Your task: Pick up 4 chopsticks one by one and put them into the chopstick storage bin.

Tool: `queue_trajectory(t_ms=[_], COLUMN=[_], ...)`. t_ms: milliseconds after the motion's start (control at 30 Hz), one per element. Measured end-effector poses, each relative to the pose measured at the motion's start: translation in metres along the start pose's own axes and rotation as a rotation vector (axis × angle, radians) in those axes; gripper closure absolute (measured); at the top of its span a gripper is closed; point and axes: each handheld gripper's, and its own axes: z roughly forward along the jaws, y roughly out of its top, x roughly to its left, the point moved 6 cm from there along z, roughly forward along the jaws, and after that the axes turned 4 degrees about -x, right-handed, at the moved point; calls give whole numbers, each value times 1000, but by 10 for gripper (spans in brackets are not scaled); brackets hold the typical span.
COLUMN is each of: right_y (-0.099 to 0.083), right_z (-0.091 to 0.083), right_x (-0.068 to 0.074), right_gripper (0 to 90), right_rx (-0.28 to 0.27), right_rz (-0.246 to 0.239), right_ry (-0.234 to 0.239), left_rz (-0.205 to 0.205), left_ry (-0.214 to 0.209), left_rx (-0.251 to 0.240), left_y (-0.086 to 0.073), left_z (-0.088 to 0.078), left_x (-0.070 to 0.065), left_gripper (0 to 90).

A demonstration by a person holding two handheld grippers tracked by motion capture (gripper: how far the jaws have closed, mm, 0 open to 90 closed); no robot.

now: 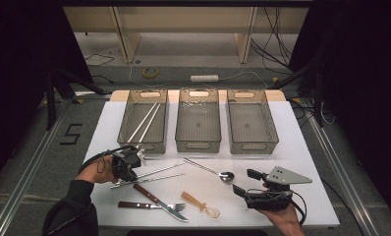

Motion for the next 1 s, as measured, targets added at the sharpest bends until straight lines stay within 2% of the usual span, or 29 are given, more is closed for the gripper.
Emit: queue_trajectory(t_ms=[167, 233, 300, 433, 500, 567, 833, 900, 1000], right_y=[0, 0, 0, 0, 0, 0, 0, 0, 0], right_z=[0, 0, 0, 0, 0, 0, 0, 0, 0], right_x=[0, 0, 0, 0, 0, 0, 0, 0, 0], right_gripper=[240, 240, 240, 240, 240, 240, 240, 240, 240], right_rx=[-1, -1, 0, 0, 0, 0, -1, 0, 0], right_rz=[-1, -1, 0, -1, 0, 0, 0, -1, 0], right_ry=[0, 0, 0, 0, 0, 0, 0, 0, 0], left_rz=[-12, -3, -13, 2, -5, 9, -82, -122, -177], left_ry=[25, 28, 26, 29, 11, 13, 63, 79, 73], left_rx=[-16, -17, -22, -32, -59, -87, -210, -243, -301], left_y=[2, 2, 2, 4, 6, 9, 19, 22, 24], left_z=[-7, -10, -12, -21, -25, -32, -50, -53, -60], left_x=[1, 1, 0, -1, -4, -4, 1, 4, 7], left_gripper=[844, 844, 844, 844, 844, 844, 843, 843, 843])
